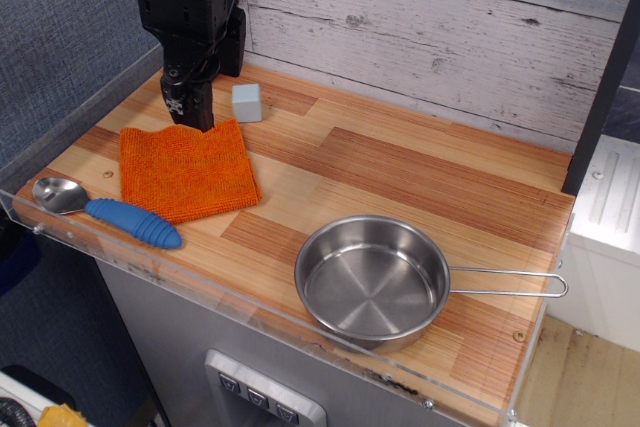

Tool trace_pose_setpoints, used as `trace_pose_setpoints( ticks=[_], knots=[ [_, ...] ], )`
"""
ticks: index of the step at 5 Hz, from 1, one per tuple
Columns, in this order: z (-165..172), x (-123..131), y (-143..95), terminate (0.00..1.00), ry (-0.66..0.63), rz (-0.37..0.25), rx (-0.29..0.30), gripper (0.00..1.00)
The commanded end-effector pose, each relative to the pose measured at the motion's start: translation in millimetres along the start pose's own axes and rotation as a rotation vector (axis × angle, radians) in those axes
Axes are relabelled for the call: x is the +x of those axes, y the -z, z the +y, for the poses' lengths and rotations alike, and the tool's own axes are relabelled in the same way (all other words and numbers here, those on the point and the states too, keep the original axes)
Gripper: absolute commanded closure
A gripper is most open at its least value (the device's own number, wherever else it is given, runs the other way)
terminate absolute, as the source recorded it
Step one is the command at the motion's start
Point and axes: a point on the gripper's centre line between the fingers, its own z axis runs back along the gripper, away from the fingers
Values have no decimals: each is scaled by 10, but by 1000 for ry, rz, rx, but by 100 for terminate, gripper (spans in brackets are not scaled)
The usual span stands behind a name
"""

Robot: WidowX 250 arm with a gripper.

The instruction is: Place the cup over the cloth.

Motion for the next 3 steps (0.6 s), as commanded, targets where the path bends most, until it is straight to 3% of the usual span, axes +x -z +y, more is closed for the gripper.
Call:
trace_pose_setpoints(
  ticks=[1,3],
  knots=[
    [0,0,0,0,0,0,0,0],
    [-133,-20,1,0,457,-20,-57,0]
  ],
)
